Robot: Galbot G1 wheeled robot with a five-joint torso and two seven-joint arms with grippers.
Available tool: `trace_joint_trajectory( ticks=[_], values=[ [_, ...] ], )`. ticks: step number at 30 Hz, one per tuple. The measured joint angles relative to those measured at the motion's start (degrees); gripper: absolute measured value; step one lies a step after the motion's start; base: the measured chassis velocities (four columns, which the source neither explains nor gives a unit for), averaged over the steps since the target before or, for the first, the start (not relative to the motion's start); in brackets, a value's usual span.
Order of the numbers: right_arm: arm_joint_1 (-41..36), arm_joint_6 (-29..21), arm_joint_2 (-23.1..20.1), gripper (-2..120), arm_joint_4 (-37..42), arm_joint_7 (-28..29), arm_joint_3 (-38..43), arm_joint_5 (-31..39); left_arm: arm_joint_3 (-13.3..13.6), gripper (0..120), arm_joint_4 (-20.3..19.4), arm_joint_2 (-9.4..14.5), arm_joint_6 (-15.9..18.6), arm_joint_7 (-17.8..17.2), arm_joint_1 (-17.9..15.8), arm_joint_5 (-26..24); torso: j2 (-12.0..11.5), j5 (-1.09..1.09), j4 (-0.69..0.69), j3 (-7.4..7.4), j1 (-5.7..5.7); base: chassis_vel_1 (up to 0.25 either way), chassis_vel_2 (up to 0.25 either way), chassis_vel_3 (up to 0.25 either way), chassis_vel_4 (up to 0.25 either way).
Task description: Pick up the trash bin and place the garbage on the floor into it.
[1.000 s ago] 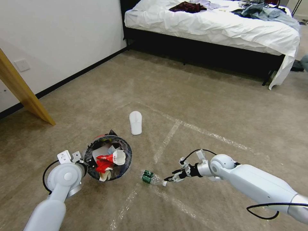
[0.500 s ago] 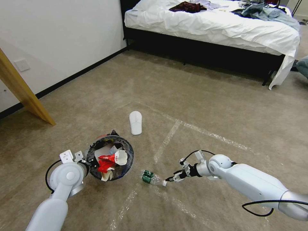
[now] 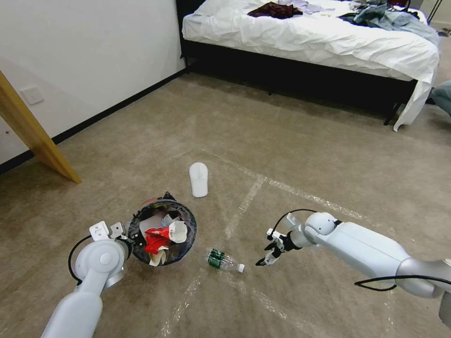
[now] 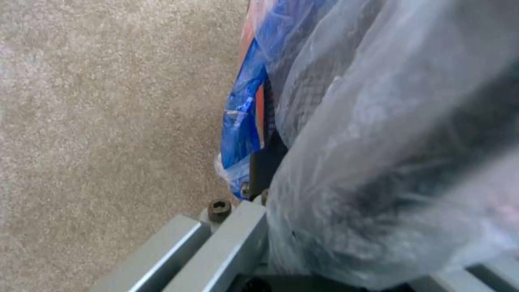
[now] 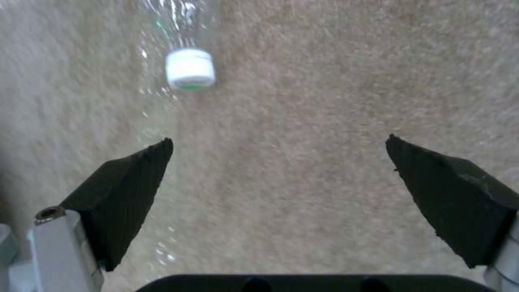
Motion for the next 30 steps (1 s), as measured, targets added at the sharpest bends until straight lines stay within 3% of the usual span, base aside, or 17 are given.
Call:
trace_joint_trajectory(
  ticks=[9,30],
  values=[
    [2.75,1.69,1.98,100,-2.79,-2.95,-2.66,-4.99,-0.71,0,0.04,-0.24,-0.22,1.07,0.6,0.75,0.0,0.0,-0.01,0.0,0.0,0.0,0.0,0.0,0.0],
    [4.52,2.23,7.68,100,-8.47,-4.75,-2.99,-4.41,-0.5,0,0.54,-0.39,-0.44,2.27,1.04,1.66,0.0,-0.01,-0.01,0.0,0.0,0.0,0.0,0.0,0.0]
  ],
)
